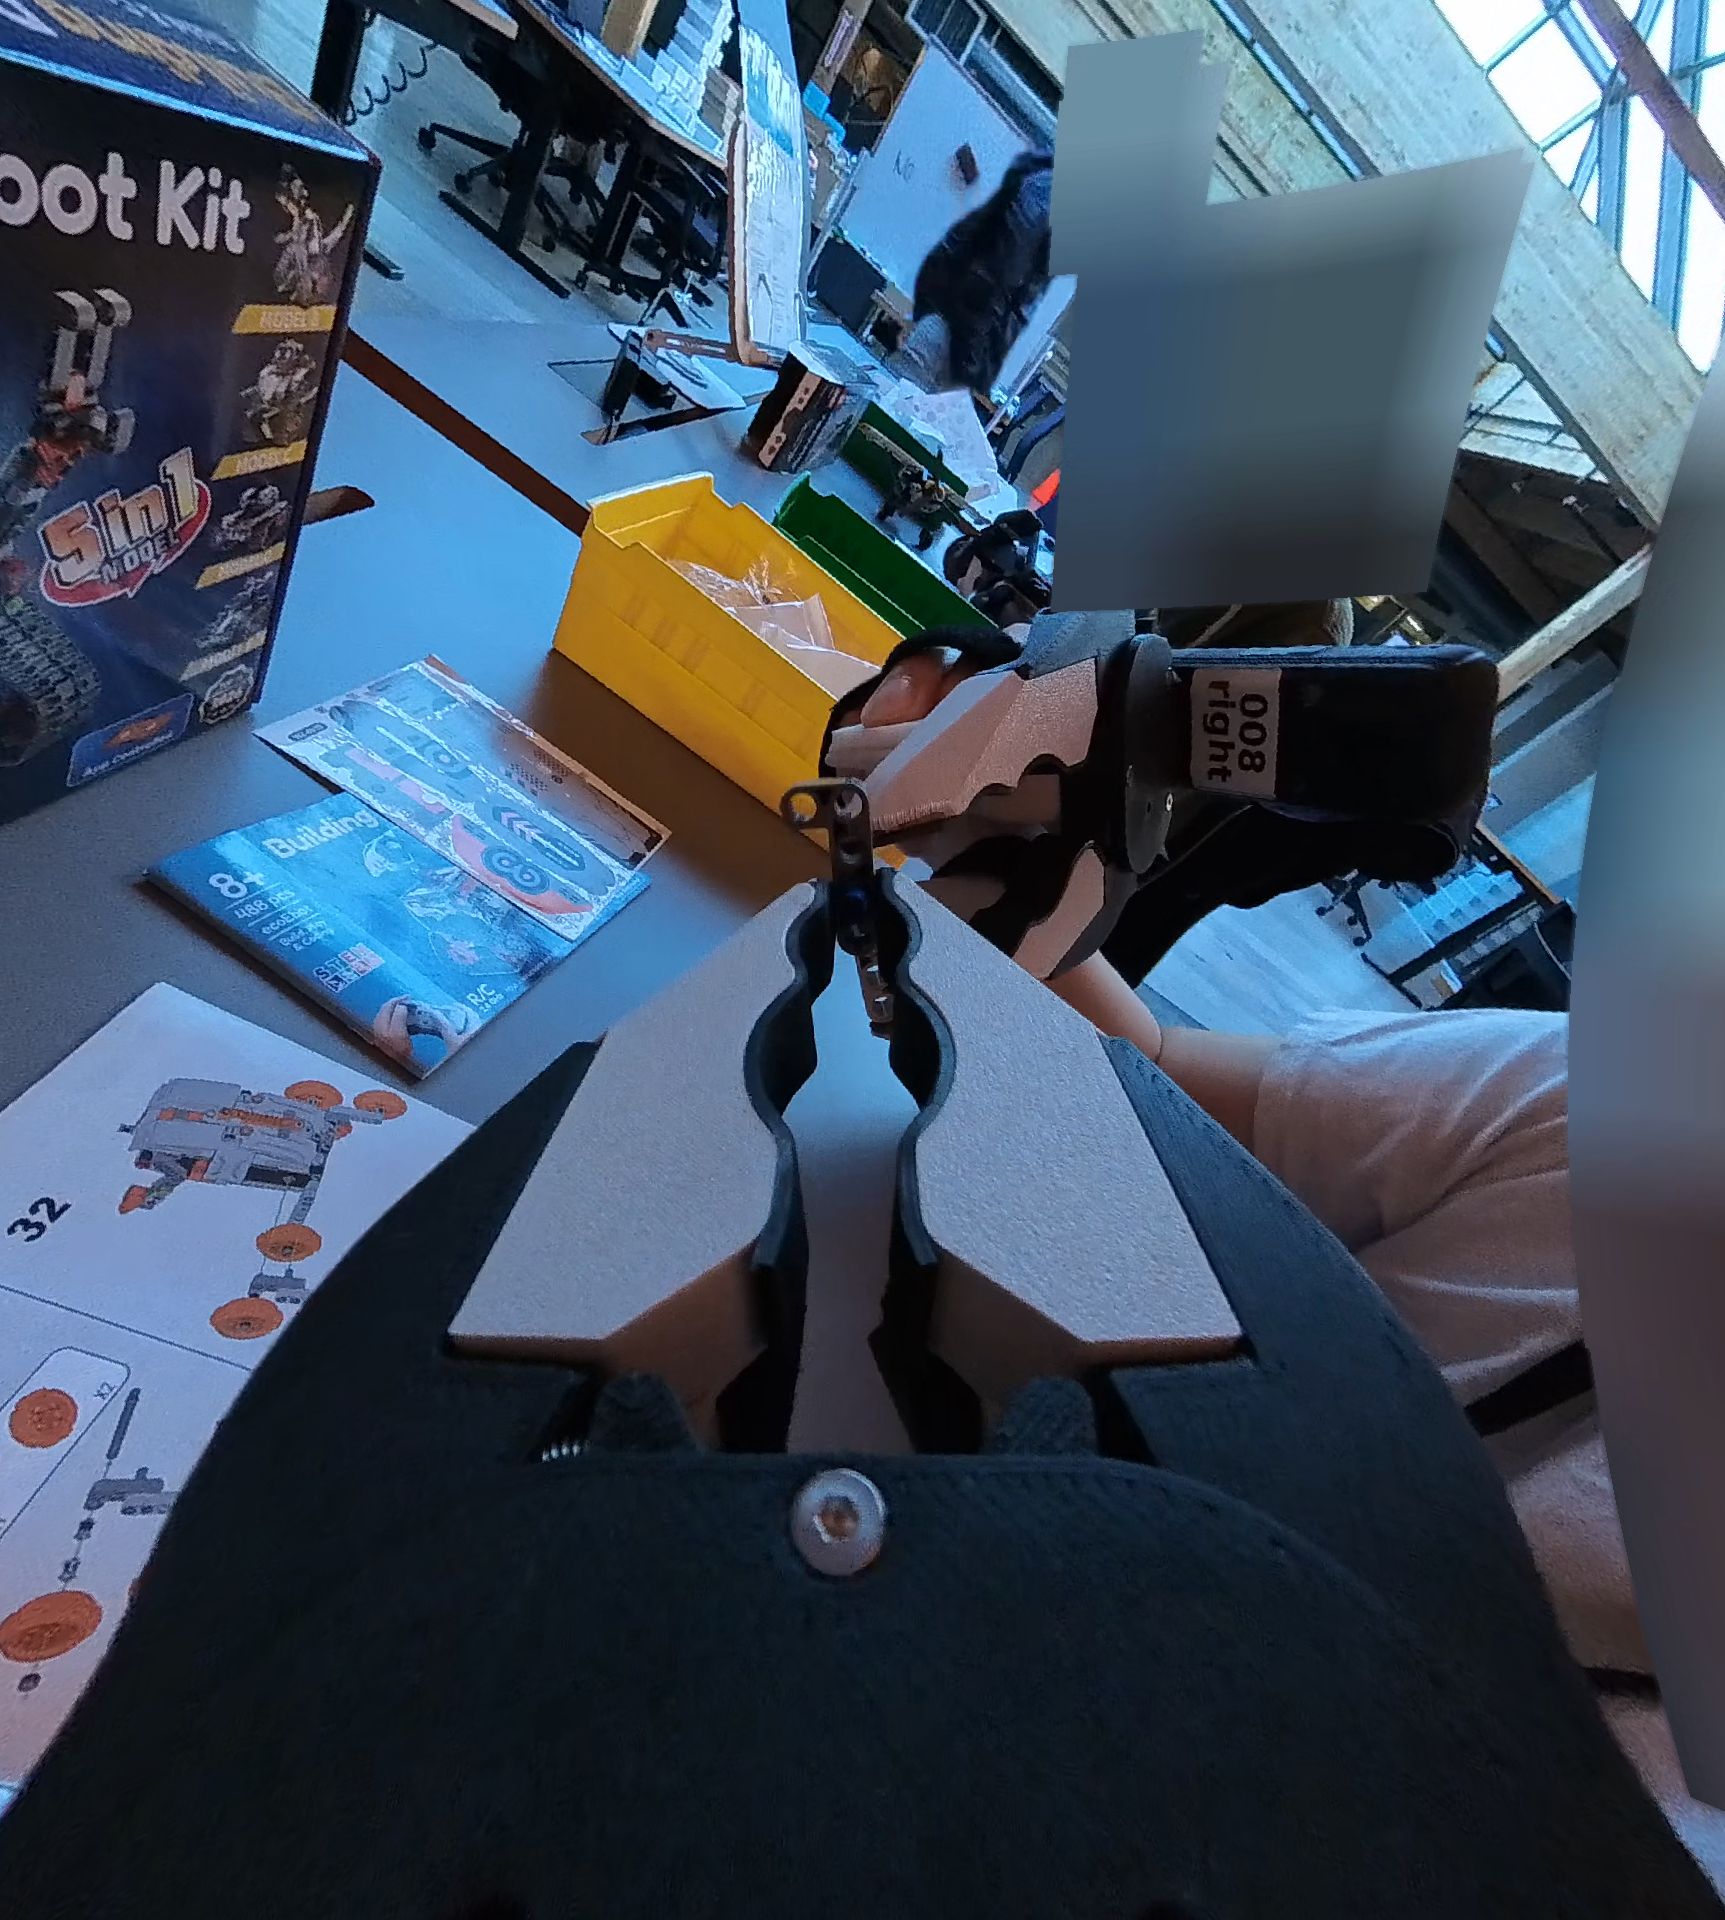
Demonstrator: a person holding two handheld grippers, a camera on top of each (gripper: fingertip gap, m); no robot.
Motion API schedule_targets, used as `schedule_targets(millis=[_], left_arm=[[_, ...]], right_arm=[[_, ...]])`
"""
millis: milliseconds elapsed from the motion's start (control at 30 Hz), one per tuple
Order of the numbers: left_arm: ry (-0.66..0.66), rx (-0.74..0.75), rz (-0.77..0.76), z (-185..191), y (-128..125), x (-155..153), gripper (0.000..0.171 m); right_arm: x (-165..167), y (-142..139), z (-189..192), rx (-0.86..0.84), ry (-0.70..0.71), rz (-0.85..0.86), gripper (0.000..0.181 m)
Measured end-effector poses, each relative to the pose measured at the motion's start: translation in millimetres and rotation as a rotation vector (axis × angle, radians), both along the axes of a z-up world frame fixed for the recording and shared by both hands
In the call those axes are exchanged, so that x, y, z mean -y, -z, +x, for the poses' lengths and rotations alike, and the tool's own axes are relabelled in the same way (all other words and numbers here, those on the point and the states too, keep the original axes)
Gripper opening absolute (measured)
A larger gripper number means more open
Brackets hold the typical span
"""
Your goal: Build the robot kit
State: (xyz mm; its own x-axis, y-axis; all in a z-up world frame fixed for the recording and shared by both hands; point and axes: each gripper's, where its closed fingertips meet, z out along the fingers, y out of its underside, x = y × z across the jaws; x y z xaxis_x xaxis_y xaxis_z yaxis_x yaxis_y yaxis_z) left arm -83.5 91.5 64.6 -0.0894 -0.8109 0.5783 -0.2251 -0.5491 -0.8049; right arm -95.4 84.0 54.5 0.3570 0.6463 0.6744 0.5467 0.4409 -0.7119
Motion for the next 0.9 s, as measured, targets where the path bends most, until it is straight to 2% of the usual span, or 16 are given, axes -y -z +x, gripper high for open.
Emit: schedule_targets(millis=[567, 900], left_arm=[[-0.041, 0.019, -0.038, 1, 2, -11, 0.005], [-0.104, 0.025, -0.003, 2, 1, -19, 0.005]], right_arm=[[-13, 3, 1, 0.047, 0.098, 0.015, 0.037], [-21, 2, 2, -0.015, 0.138, -0.036, 0.037]])
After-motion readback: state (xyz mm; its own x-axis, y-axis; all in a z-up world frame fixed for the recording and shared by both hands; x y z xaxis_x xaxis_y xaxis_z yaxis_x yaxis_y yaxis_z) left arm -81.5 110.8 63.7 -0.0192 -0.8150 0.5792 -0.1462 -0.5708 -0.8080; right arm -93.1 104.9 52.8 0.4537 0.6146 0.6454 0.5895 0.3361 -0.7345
